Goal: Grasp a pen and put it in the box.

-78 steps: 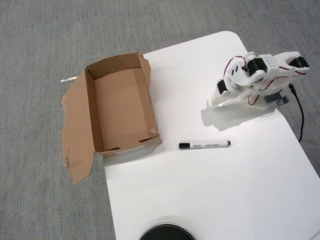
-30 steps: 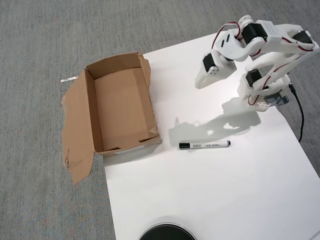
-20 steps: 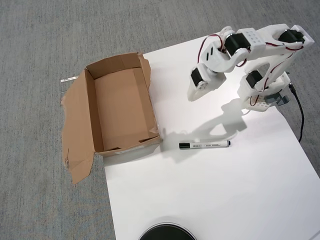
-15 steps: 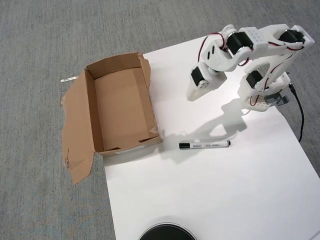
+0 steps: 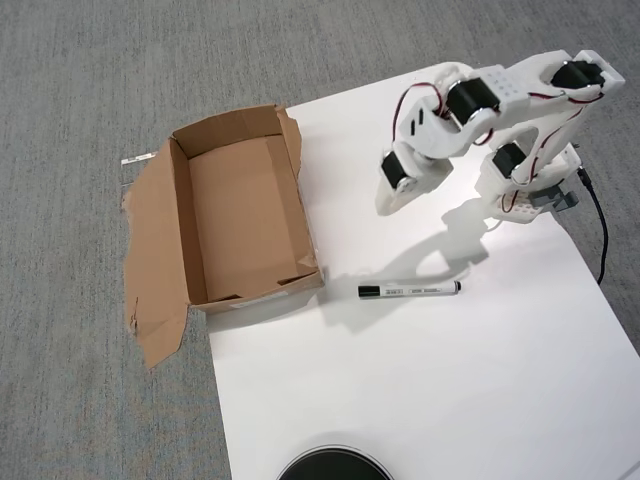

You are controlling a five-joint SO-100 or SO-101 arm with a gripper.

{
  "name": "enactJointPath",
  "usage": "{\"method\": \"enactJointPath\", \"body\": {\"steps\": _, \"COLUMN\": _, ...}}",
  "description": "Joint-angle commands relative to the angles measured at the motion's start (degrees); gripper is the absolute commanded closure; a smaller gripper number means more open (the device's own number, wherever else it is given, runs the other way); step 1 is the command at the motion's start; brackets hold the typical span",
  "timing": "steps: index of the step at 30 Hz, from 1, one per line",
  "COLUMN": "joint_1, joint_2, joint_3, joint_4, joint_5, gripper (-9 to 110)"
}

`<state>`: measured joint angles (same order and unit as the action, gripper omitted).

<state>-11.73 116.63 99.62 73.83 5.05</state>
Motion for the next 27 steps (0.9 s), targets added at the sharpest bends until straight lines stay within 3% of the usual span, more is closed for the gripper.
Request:
{"method": "enactJointPath", "body": {"steps": 1, "joint_1": -0.2, "joint_2": -0.8, "joint_3": -1.8, "joint_4": -0.5, "joint_5": 0.1, "gripper": 101}}
{"method": "enactJointPath", "body": {"steps": 19, "joint_1": -0.2, "joint_2": -0.9, "joint_3": -1.1, "joint_4": -0.7, "joint_5": -0.7, "gripper": 101}}
{"method": "enactJointPath", "body": {"steps": 27, "joint_1": -4.4, "joint_2": -1.0, "joint_3": -1.5, "joint_4": -0.8, "joint_5": -14.7, "gripper": 101}}
